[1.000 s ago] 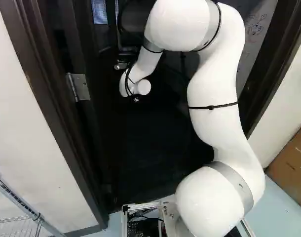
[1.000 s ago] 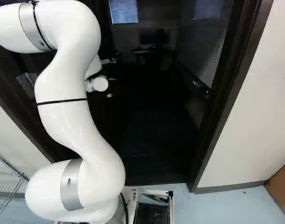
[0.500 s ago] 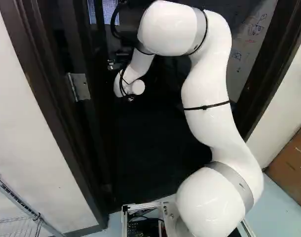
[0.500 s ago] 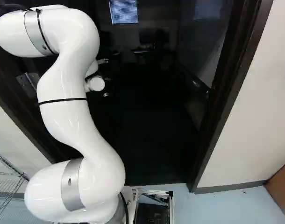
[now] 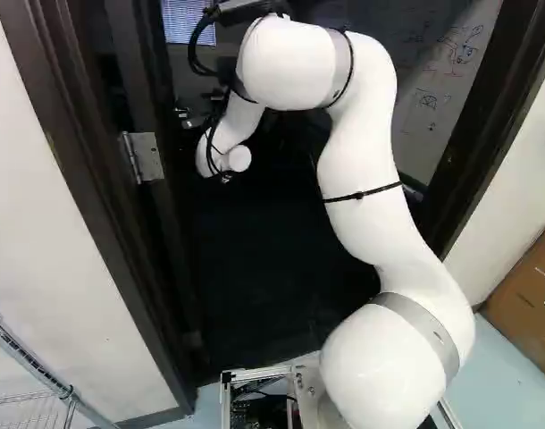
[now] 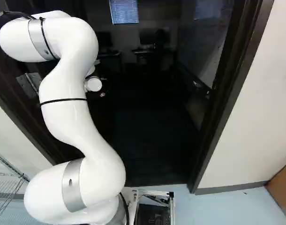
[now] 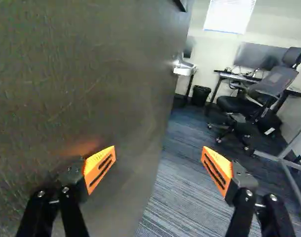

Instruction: Open the door and move inside

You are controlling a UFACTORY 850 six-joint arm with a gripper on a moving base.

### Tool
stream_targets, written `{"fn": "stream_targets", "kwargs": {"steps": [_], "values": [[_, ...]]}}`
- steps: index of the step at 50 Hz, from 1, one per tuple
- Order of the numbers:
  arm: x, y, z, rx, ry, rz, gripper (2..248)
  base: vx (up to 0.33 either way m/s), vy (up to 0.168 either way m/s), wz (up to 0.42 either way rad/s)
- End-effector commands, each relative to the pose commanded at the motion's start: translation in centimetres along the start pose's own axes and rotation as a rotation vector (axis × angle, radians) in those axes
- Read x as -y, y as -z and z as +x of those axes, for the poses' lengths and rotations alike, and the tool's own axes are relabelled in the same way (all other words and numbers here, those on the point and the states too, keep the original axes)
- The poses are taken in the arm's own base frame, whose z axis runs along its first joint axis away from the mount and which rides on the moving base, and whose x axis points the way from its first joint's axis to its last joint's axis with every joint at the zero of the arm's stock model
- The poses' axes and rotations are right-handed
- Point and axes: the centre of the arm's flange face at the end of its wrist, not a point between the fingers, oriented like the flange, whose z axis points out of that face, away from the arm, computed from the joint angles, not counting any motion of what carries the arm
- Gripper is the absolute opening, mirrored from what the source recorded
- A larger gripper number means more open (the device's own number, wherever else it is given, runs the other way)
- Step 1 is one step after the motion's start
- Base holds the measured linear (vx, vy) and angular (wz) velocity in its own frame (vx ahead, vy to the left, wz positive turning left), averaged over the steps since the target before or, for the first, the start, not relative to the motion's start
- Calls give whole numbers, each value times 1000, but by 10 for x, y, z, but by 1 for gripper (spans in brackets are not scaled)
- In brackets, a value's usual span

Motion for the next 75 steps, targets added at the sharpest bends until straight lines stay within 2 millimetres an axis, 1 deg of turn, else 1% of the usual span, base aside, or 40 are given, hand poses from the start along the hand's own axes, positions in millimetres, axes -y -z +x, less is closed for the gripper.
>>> {"fn": "stream_targets", "kwargs": {"steps": [18, 31, 75], "values": [[21, -23, 2, -11, 29, 48, 247, 0, 0, 0], [34, -36, 2, -16, 49, 78, 247, 0, 0, 0], [41, -38, 0, 8, 105, 130, 247, 0, 0, 0]]}}
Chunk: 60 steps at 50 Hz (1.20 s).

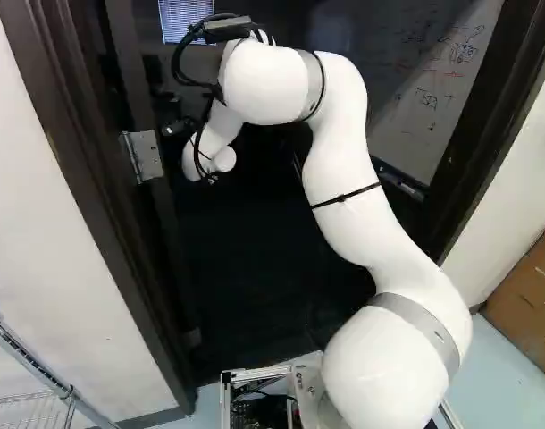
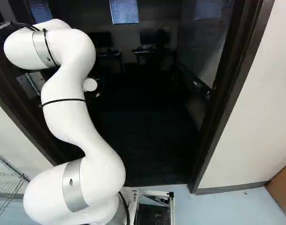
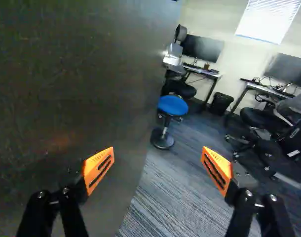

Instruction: Open the door and move inside

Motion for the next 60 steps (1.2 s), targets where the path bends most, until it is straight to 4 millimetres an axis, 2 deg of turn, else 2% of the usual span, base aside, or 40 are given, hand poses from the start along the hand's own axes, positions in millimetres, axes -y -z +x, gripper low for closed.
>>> {"fn": "stream_targets", "kwargs": {"steps": [20, 60], "values": [[-2, 5, -2, 11, 17, 11, 247, 0, 0, 0], [-37, 71, -13, 70, -12, -49, 247, 0, 0, 0]]}}
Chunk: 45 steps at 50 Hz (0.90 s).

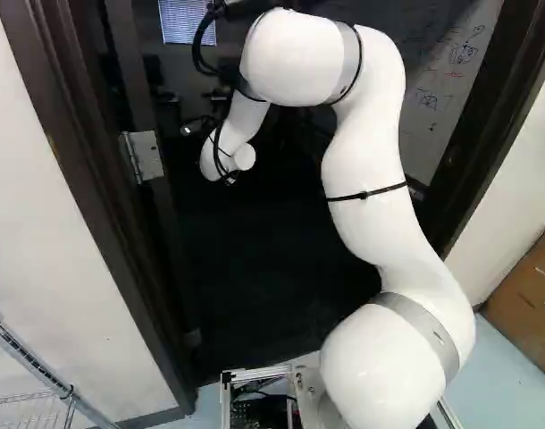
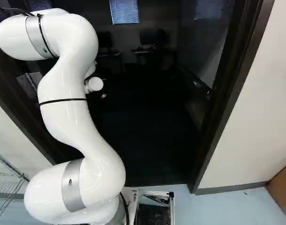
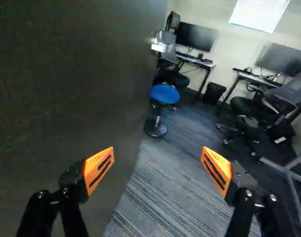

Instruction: Open the door and move inside

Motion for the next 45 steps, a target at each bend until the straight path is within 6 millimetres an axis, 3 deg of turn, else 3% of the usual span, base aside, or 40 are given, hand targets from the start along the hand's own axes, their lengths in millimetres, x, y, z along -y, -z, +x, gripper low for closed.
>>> {"fn": "stream_targets", "kwargs": {"steps": [45], "values": [[-31, 85, -20, 63, -38, -73, 247, 0, 0, 0]]}}
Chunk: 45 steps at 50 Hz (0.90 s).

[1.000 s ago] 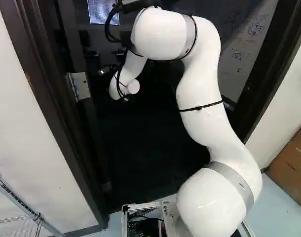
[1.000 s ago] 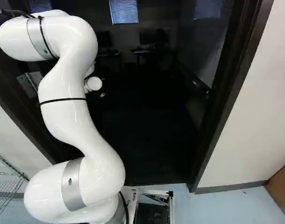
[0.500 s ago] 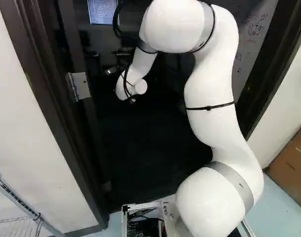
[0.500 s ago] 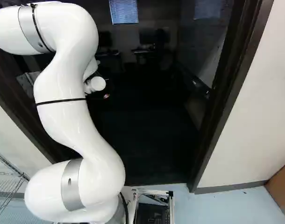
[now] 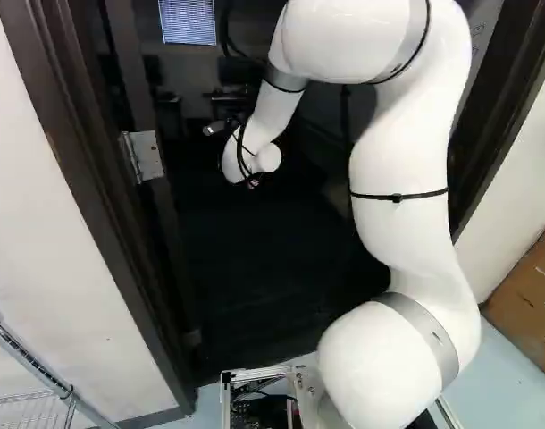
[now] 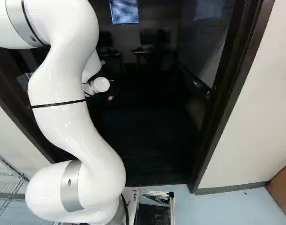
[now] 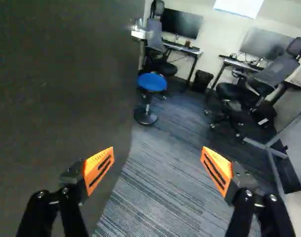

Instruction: Open the door and move inside

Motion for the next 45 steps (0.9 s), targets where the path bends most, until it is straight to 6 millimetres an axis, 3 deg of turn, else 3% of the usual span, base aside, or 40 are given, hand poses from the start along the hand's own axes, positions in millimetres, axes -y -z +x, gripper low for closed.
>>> {"fn": "stream_targets", "kwargs": {"steps": [45], "values": [[-18, 94, -27, 49, -104, -127, 247, 0, 0, 0]]}}
